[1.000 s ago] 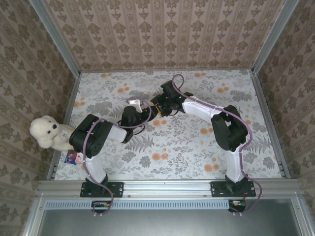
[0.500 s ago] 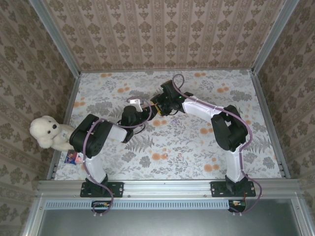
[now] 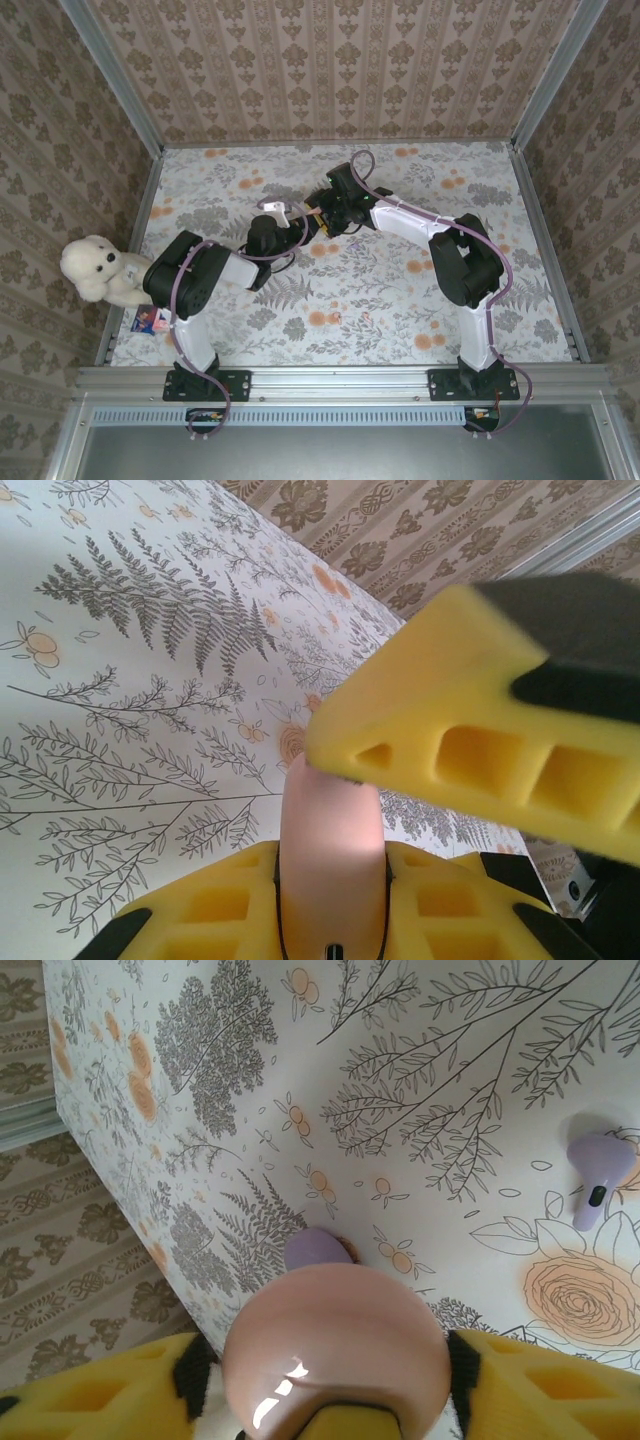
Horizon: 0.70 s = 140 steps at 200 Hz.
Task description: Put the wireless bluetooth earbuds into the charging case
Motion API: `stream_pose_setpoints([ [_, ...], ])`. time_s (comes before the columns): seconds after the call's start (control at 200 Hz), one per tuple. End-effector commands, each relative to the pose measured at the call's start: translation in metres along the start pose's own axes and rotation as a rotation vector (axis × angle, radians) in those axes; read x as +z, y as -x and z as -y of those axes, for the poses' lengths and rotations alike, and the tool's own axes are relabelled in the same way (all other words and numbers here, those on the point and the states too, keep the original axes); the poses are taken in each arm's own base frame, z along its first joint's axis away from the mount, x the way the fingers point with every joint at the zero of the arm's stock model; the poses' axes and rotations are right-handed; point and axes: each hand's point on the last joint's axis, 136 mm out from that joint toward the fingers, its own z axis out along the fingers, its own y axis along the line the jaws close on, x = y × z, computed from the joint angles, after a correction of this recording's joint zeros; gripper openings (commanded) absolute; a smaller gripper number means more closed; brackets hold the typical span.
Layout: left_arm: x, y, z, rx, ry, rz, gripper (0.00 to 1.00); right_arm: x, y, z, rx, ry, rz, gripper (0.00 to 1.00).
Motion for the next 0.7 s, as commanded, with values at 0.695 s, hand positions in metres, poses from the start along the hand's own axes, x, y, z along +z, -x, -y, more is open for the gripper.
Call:
stream_pose_setpoints([
  [0.695,-0.036,0.032,0.063,0.013,-0.321,-0.260,0.13,-0.104,0.059,0.012,-0.620,0.265,0.090,0.79],
])
